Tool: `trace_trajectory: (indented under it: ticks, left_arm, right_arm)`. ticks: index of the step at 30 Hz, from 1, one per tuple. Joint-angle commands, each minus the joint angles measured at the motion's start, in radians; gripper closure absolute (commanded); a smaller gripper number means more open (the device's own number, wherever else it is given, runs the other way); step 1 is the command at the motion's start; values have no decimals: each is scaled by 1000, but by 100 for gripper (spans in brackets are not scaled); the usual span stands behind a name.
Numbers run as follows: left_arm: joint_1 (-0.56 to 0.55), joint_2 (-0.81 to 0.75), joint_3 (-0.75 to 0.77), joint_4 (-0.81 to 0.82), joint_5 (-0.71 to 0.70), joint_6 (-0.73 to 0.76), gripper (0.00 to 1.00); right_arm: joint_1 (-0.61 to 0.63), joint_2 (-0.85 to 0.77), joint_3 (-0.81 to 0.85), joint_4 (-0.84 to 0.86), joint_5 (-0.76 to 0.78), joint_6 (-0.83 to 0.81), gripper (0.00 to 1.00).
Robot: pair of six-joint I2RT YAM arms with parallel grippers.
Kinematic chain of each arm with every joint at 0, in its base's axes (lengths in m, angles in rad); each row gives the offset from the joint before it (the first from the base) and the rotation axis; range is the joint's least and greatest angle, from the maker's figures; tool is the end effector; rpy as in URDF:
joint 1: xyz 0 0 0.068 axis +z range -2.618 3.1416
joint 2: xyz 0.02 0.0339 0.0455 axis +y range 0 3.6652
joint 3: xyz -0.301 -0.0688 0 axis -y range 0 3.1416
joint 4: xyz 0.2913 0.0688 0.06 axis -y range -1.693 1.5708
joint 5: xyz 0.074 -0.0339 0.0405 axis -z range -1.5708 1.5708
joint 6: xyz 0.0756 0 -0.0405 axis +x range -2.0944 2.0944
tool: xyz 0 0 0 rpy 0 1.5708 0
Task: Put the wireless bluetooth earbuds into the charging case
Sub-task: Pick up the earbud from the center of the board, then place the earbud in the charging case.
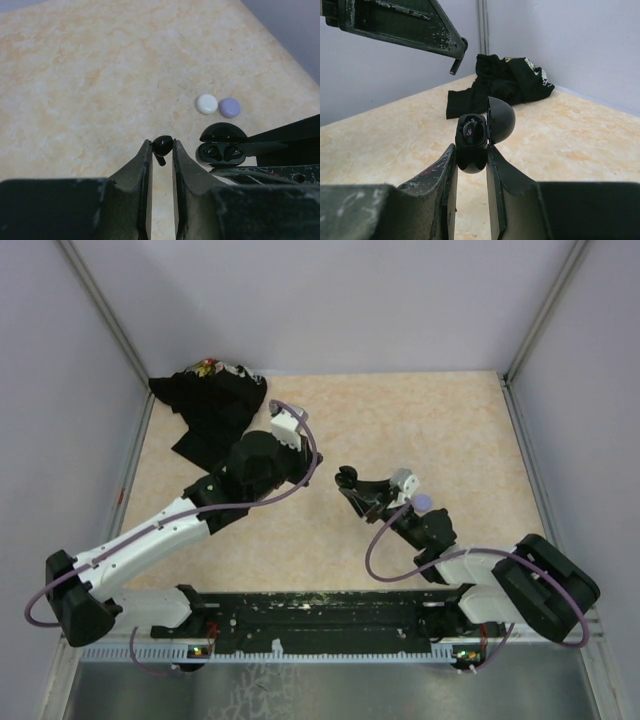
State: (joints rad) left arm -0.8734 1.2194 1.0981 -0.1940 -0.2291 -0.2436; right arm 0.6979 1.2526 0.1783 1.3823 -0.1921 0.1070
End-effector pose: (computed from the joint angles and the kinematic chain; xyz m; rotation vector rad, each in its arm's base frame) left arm 0.2400 -0.2597 0.3746 0.4395 1.8637 -0.5476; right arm 0.1888 0.1772 0.2168 -0.5425 1.1940 0.8117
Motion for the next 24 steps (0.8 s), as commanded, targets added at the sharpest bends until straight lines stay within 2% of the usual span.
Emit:
trace_trajectory:
  ticks: [1,8,24]
  left_arm:
    - [-23,-22,-29,151,80,64,87]
    - [-38,-30,-74,254,175,70,87]
    - [-85,-20,-131,338,227,107,86]
  right_arm:
    - [3,-5,48,95,-26,37,100]
    - [3,-36,46,83,-23,45,100]
    - [3,-57,35,91,-15,66,100]
